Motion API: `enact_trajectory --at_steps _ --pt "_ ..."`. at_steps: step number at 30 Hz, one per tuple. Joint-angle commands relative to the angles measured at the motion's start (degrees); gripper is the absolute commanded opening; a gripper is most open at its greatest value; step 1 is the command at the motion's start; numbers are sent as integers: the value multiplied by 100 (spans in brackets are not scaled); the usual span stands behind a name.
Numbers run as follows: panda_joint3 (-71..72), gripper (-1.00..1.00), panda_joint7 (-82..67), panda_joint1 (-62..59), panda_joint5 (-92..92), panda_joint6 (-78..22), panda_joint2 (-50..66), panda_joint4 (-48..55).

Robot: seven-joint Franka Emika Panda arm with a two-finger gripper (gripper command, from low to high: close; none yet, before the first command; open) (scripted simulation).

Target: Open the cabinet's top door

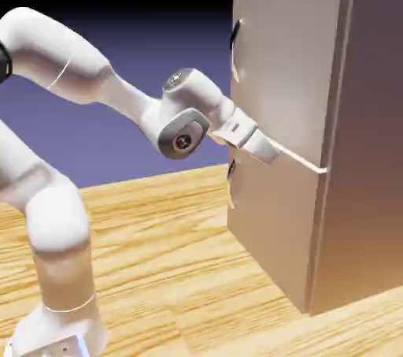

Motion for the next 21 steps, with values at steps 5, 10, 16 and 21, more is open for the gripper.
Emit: enact_trajectory --at_steps 5,10,16,21 --pt "738 0 -350 -669 1246 -220 -717 276" --pt "1476 0 -699 -1337 2493 -441 -1434 553" --pt "2361 0 -1119 -2140 3988 -705 -2295 884" --pt "3099 0 -1468 -2809 5234 -926 -3012 1160"
